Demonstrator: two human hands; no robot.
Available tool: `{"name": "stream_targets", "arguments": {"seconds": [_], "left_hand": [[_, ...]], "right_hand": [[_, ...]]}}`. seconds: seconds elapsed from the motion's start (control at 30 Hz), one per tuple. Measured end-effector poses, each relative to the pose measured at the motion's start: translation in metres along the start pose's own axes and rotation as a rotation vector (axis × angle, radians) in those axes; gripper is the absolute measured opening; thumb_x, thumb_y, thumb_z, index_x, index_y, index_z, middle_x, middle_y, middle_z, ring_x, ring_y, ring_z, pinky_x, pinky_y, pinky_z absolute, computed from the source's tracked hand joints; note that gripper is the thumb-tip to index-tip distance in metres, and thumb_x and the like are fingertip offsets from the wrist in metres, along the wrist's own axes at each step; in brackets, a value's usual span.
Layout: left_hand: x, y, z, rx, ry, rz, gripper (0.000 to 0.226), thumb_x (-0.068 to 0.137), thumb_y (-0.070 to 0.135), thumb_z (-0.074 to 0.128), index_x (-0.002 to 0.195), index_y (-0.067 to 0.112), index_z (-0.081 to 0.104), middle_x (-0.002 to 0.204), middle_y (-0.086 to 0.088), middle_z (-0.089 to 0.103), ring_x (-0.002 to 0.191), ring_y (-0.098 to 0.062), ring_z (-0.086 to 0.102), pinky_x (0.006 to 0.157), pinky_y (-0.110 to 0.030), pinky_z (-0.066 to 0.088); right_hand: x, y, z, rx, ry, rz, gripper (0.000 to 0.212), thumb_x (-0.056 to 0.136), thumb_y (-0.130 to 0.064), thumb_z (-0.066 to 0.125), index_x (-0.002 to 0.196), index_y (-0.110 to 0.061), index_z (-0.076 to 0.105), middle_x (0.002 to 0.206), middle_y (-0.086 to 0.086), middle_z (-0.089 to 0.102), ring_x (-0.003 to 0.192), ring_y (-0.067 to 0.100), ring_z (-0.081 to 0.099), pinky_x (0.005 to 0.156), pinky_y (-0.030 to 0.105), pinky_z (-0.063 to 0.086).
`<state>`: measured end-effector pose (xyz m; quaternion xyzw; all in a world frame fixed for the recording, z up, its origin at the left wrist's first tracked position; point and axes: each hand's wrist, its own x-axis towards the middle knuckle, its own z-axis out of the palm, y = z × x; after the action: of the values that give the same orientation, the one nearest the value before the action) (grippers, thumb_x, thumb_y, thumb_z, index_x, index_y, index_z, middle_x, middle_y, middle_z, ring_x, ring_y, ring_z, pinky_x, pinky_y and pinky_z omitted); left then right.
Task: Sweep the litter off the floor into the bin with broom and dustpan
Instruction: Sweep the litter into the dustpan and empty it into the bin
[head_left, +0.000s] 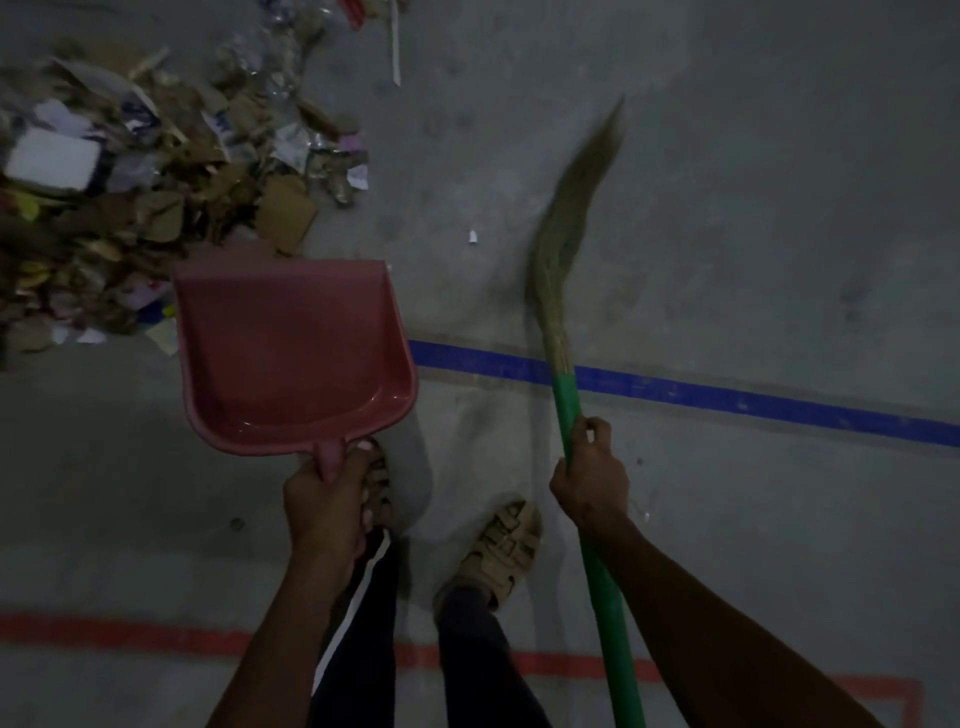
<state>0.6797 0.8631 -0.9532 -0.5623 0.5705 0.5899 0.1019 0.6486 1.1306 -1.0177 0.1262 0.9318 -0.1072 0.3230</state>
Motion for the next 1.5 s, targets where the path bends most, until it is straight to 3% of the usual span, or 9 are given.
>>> {"name": "stream_targets", "arguments": {"seconds": [0.27, 0.43, 0.7, 0.77, 0.87, 1.1, 1.23, 1.33, 1.5], "left_hand": [[0.013, -0.010, -0.067, -0.030, 0.118, -0.040, 0.026, 0.093, 0.026, 0.072, 0.083, 0.009, 0.056, 0.060, -0.006, 0.051, 0.039, -0.015, 0.044, 0.036, -0.019, 0.035], [0.023, -0.010, -0.093, -0.024, 0.170, -0.049, 0.025, 0.092, 0.030, 0.073, 0.082, 0.012, 0.060, 0.067, -0.009, 0.055, 0.050, -0.020, 0.049, 0.033, -0.022, 0.032], [0.037, 0.011, -0.098, -0.089, 0.158, -0.063, 0.026, 0.094, 0.025, 0.071, 0.075, 0.013, 0.058, 0.062, -0.007, 0.052, 0.050, -0.020, 0.047, 0.042, -0.023, 0.038], [0.041, 0.015, -0.096, -0.083, 0.167, -0.053, 0.027, 0.095, 0.024, 0.070, 0.073, 0.013, 0.057, 0.062, -0.007, 0.052, 0.049, -0.019, 0.046, 0.038, -0.022, 0.036], [0.044, 0.018, -0.093, -0.080, 0.178, -0.049, 0.028, 0.095, 0.022, 0.069, 0.073, 0.011, 0.056, 0.061, -0.008, 0.051, 0.045, -0.018, 0.045, 0.033, -0.019, 0.030], [0.051, 0.037, -0.090, -0.104, 0.153, -0.053, 0.024, 0.094, 0.022, 0.071, 0.078, 0.008, 0.060, 0.062, -0.009, 0.050, 0.046, -0.018, 0.045, 0.035, -0.020, 0.034], [0.066, 0.068, -0.081, -0.131, 0.136, -0.030, 0.021, 0.095, 0.021, 0.070, 0.084, 0.006, 0.062, 0.062, -0.008, 0.049, 0.041, -0.013, 0.043, 0.037, -0.019, 0.035], [0.082, 0.100, -0.070, -0.136, 0.129, -0.033, 0.023, 0.095, 0.023, 0.070, 0.079, 0.009, 0.059, 0.059, -0.005, 0.050, 0.038, -0.012, 0.042, 0.036, -0.019, 0.034], [0.101, 0.164, -0.051, -0.142, 0.088, 0.033, 0.031, 0.094, 0.022, 0.070, 0.069, 0.011, 0.055, 0.052, -0.003, 0.049, 0.035, -0.011, 0.041, 0.034, -0.020, 0.031]], "right_hand": [[-0.009, -0.141, 0.040, -0.009, -0.110, -0.225, 0.057, 0.092, -0.018, 0.058, 0.143, -0.006, 0.037, 0.149, 0.008, 0.025, 0.068, 0.021, 0.052, 0.060, 0.032, 0.045], [0.004, -0.204, 0.037, -0.021, -0.085, -0.409, 0.059, 0.091, -0.017, 0.056, 0.145, -0.009, 0.033, 0.149, 0.010, 0.027, 0.069, 0.020, 0.051, 0.057, 0.032, 0.047], [0.009, -0.168, 0.008, -0.003, 0.092, -0.395, 0.058, 0.090, -0.021, 0.059, 0.143, -0.009, 0.039, 0.145, 0.007, 0.032, 0.067, 0.018, 0.057, 0.052, 0.032, 0.053], [0.006, -0.149, 0.007, -0.054, 0.065, -0.339, 0.061, 0.091, -0.021, 0.059, 0.146, -0.009, 0.036, 0.145, 0.008, 0.030, 0.064, 0.015, 0.053, 0.048, 0.026, 0.047], [0.001, -0.134, 0.013, -0.150, -0.044, -0.317, 0.057, 0.090, -0.020, 0.056, 0.143, -0.009, 0.038, 0.146, 0.009, 0.030, 0.064, 0.019, 0.055, 0.054, 0.034, 0.053], [0.015, -0.163, 0.000, -0.147, -0.094, -0.505, 0.055, 0.088, -0.018, 0.056, 0.142, -0.013, 0.042, 0.144, 0.009, 0.034, 0.070, 0.021, 0.058, 0.058, 0.037, 0.057], [0.040, -0.174, -0.039, -0.097, 0.031, -0.594, 0.057, 0.084, -0.014, 0.061, 0.139, -0.012, 0.046, 0.140, 0.008, 0.040, 0.066, 0.014, 0.052, 0.051, 0.021, 0.044], [0.058, -0.177, -0.076, -0.124, 0.135, -0.596, 0.057, 0.079, -0.011, 0.066, 0.134, -0.013, 0.050, 0.139, 0.005, 0.042, 0.054, 0.018, 0.052, 0.045, 0.024, 0.038], [0.089, -0.187, -0.136, -0.212, 0.292, -0.582, 0.065, 0.073, -0.005, 0.071, 0.135, -0.013, 0.054, 0.139, 0.005, 0.047, 0.049, 0.018, 0.040, 0.046, 0.015, 0.020]]}}
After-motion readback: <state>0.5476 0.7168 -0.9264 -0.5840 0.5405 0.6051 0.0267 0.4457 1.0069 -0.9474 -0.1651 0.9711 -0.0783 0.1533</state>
